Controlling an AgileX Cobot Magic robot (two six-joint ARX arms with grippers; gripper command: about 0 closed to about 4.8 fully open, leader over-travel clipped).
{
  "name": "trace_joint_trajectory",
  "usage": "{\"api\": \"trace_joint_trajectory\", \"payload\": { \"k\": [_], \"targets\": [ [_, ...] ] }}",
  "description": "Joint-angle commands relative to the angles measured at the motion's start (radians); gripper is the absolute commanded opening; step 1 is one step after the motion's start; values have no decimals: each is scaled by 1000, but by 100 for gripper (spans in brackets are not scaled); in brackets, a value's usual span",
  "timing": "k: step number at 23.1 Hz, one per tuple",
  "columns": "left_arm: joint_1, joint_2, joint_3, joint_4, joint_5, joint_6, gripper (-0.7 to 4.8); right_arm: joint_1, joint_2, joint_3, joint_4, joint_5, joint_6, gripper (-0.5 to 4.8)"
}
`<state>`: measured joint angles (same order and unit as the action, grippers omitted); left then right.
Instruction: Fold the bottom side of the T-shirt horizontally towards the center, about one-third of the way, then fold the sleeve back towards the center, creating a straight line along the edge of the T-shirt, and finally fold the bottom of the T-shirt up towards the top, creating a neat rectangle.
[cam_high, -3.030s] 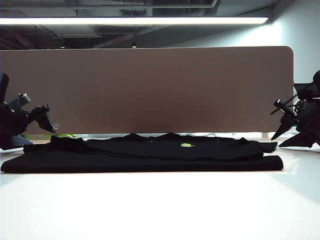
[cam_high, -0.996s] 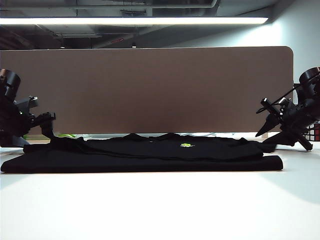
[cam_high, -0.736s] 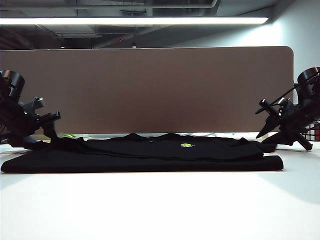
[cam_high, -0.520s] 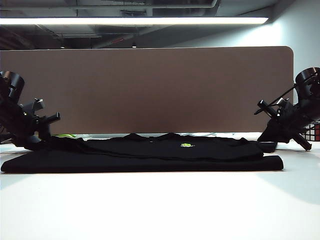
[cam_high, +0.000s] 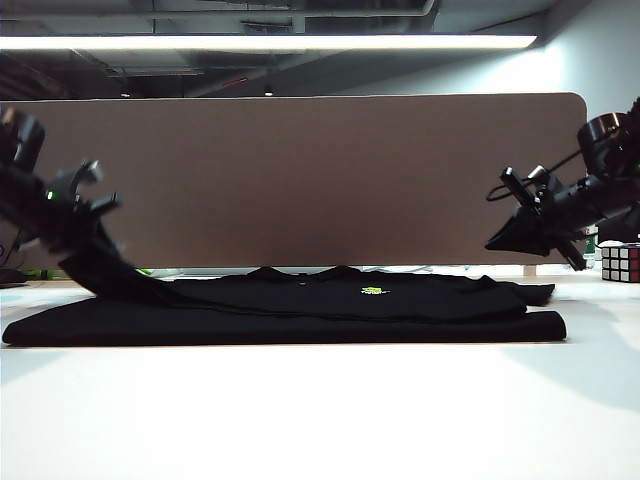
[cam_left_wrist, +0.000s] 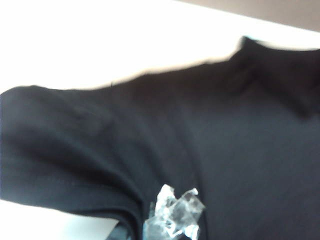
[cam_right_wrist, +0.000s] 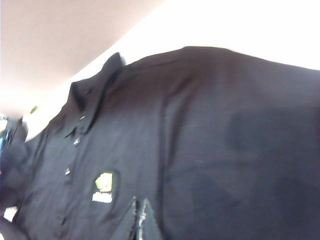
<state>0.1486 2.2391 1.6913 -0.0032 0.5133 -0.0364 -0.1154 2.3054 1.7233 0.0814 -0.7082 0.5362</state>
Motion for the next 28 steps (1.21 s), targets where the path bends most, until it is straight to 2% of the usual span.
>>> {"api": "trace_joint_trajectory", "payload": {
  "k": [1,3,6,7,8,9,10,12,15,24,26,27,28],
  "targets": [
    [-29,-26,2,28,8,29,-5,-1,-37,16,-136,49,-89,-9],
    [-58,-26,2,27,7,29,-5,-24,-65,18,-316,137,-172,-9],
    [-103,-26,1,57,6,30,-5,-51,-84,20,-447,179,-247,-1],
    [-126,-25,2,75,3,30,-5,-56,-84,20,-461,179,-257,121],
    [-140,-25,2,86,-13,32,-5,-56,-84,20,-469,180,-257,269],
    [-151,-25,2,92,-40,39,-5,-56,-84,20,-470,188,-256,361],
    [-161,-25,2,99,-66,41,-5,-55,-84,20,-470,213,-252,372],
    [-171,-19,2,110,-83,39,-5,-48,-83,20,-470,266,-243,368],
    [-176,0,2,108,-81,36,-5,-37,-79,20,-454,288,-234,303],
    [-177,52,7,109,-82,17,-5,2,-11,20,-397,307,-157,301],
    [-181,62,7,109,-79,16,-5,2,-6,20,-380,306,-143,247],
    [-185,67,7,111,-82,18,-5,4,-5,20,-358,282,-143,165],
    [-192,67,7,113,-83,18,-5,9,-5,20,-343,278,-143,110]
  ]
}}
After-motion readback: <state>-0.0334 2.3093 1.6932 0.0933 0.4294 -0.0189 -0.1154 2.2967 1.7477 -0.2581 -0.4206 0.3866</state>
